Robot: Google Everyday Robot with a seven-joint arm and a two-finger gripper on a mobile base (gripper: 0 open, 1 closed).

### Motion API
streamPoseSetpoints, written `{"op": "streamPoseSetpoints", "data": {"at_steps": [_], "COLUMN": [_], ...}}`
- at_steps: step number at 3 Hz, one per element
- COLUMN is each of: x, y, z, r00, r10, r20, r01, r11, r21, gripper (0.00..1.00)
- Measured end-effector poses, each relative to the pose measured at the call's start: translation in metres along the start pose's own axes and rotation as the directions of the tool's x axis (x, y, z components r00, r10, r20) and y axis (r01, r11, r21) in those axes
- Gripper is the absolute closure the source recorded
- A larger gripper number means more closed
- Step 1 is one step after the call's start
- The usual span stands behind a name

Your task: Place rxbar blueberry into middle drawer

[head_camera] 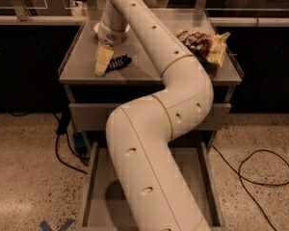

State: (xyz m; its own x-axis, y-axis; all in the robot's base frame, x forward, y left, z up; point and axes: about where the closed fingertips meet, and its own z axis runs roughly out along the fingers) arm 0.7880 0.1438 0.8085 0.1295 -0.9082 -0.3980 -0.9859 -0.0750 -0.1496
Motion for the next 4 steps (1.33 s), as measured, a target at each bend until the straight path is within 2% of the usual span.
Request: {"op": "streamPoseSetpoints", "data": {"at_steps": [1,2,3,4], "x": [-0.009,-0.01,-0.022,-0.04], "y": [0.005,0.005,0.009,0.017], "z": [-0.021,-0.021,-0.033,-0.072], "r00": [1.0,1.0,0.998,0.991], "r10": [0.0,-0.001,-0.048,-0.116], "r20": [0.0,0.001,0.033,0.066], "r01": [0.0,0.001,0.047,0.114], "r11": [1.0,1.0,0.9989,0.993], "r21": [0.001,0.001,0.004,0.03], "gripper": [1.0,1.0,1.0,1.0]}}
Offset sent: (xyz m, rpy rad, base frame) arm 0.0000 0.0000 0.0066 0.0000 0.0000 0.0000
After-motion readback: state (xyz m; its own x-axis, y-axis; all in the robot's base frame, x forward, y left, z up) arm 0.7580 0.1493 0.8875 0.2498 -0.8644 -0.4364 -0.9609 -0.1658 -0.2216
